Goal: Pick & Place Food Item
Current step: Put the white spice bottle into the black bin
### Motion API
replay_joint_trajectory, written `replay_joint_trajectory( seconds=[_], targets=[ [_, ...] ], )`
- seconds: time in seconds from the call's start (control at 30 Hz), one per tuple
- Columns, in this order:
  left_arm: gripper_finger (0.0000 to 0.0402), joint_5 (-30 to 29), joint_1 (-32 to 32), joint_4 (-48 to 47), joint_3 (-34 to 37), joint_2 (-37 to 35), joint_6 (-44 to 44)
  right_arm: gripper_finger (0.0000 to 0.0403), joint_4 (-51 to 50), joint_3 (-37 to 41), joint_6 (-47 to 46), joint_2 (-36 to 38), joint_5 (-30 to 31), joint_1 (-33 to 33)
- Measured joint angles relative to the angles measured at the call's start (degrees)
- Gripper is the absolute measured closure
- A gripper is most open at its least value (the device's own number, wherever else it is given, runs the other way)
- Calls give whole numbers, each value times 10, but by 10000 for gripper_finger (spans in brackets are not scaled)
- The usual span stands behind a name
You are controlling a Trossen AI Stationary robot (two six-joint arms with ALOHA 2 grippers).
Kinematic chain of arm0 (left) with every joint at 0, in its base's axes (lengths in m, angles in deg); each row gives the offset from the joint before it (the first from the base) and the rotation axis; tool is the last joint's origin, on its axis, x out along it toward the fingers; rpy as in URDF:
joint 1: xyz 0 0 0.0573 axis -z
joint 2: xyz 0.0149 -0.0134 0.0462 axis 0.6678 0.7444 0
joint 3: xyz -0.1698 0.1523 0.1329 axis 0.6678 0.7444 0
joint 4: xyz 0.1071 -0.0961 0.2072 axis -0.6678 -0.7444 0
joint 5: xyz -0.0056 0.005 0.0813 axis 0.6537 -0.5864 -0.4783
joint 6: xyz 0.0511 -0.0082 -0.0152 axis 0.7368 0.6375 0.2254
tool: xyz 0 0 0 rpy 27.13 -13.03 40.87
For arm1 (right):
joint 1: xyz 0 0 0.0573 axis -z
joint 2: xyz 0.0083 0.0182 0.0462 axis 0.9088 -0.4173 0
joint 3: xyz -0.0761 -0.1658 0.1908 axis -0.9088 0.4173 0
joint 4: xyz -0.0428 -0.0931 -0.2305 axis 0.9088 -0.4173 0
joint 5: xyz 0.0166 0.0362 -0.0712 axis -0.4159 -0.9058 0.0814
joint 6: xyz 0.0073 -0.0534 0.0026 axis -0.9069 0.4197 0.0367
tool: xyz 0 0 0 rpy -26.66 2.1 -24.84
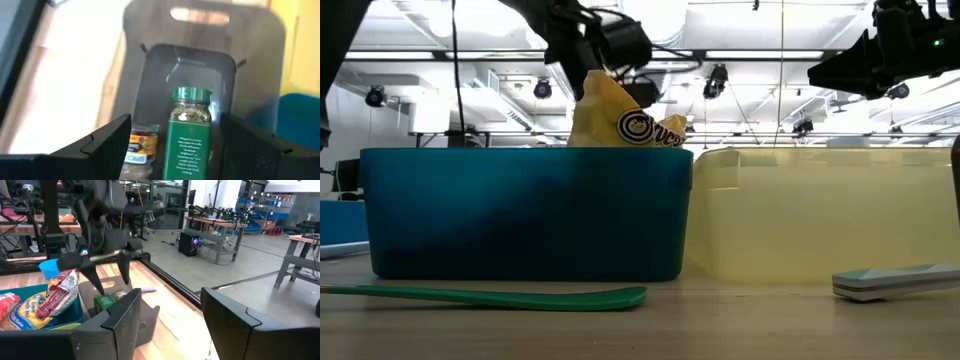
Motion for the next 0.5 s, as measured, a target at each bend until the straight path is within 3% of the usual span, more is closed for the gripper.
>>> replay_joint_trajectory(
  seconds=[0.5],
  targets=[
    [93, -93, 26, -142, 0, -121, -108, 203, 0, 0, 0, 0, 0, 0]
  ],
)
